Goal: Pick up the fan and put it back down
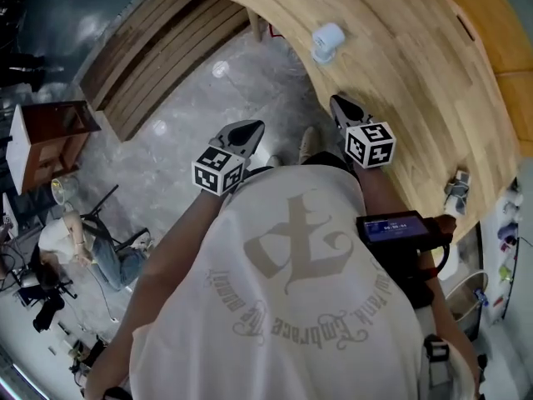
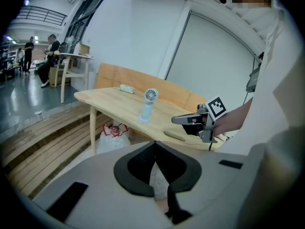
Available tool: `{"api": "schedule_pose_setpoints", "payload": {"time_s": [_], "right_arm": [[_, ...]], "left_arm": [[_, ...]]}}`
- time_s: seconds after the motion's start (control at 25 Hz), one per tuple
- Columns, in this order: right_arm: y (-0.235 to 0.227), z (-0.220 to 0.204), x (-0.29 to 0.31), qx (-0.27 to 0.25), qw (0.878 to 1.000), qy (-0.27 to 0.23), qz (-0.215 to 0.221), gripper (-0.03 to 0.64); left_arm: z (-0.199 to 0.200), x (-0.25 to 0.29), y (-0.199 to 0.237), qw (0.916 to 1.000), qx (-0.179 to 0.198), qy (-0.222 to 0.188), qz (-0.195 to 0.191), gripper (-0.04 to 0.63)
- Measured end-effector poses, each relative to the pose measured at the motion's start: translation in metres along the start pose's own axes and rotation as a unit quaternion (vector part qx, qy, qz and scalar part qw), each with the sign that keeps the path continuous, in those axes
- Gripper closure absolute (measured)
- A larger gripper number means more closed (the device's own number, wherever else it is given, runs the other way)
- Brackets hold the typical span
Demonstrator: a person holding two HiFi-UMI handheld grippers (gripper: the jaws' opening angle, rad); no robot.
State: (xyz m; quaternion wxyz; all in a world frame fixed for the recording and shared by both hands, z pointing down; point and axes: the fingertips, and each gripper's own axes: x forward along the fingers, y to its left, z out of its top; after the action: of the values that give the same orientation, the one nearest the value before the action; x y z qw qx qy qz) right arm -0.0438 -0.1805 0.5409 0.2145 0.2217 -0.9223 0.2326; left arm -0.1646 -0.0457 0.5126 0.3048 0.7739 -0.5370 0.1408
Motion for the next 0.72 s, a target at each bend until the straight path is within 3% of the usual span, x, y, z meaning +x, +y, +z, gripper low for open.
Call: {"api": "schedule_pose_setpoints", "payload": {"time_s": [0.52, 0.72], "right_arm": [[-0.049, 0.026, 0.059, -0.044, 0.999, 0.026, -0.015, 0.593], [-0.064, 0.030, 0.077, -0.049, 0.998, 0.037, -0.015, 0.501]], "left_arm": [[-0.007, -0.013, 0.031, 0.9945, -0.060, -0.021, 0.083, 0.584], [-0.009, -0.018, 0.035, 0.9912, -0.074, -0.025, 0.107, 0.584]]}}
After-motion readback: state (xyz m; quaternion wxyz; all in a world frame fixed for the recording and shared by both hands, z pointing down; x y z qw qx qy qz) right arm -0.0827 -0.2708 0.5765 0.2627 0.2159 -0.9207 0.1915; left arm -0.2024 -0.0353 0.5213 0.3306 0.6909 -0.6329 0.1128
